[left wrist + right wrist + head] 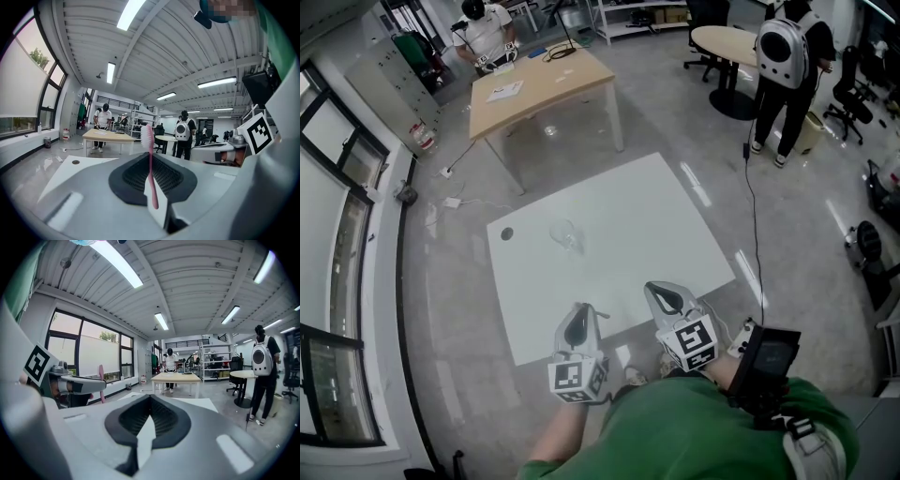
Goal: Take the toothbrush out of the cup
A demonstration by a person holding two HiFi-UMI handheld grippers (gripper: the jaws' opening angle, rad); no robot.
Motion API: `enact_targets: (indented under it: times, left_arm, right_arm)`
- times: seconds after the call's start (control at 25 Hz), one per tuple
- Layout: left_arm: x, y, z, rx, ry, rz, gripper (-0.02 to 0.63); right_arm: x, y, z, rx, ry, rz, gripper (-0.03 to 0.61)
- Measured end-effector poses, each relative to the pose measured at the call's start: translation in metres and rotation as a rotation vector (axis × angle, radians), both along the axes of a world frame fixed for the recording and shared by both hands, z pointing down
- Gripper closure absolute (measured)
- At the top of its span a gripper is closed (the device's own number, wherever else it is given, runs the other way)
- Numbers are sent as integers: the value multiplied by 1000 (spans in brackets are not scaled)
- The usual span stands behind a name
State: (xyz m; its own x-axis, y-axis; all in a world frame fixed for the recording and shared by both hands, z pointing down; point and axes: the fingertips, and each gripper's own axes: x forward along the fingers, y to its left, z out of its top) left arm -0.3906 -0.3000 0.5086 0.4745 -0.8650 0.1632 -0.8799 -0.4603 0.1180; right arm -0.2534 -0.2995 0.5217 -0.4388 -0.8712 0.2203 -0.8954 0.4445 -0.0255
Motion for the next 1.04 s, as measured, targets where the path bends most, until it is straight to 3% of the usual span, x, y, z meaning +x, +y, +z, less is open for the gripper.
enact_targets:
  times: [1.04]
  left_arm:
    - [-23, -16, -3, 10, 27, 14, 592]
  right_arm:
    - [-32, -17, 4, -2, 8, -2, 577]
